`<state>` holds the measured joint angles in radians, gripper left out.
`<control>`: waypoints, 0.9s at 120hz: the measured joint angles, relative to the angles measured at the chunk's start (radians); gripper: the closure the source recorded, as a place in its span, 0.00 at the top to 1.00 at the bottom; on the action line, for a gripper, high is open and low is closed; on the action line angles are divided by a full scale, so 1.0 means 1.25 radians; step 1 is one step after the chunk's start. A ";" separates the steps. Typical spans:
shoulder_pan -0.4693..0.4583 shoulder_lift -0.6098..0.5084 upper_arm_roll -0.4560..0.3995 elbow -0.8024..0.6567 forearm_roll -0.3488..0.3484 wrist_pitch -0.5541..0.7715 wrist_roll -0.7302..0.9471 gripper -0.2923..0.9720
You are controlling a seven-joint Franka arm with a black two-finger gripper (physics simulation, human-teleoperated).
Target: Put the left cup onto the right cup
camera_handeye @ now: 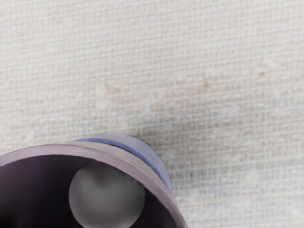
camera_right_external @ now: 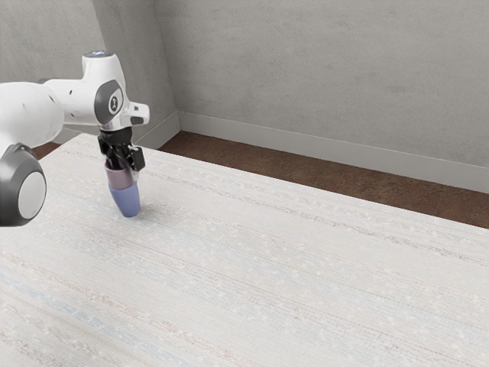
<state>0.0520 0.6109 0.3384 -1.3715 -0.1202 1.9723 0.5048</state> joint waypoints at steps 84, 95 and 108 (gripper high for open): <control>-0.009 -0.080 -0.014 0.077 -0.007 -0.072 0.006 0.75; -0.022 -0.137 -0.011 0.069 -0.014 -0.118 -0.001 0.75; -0.057 -0.218 -0.004 0.030 -0.015 -0.207 -0.032 0.75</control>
<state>-0.0193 0.3378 0.3328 -1.3334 -0.1392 1.7133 0.4653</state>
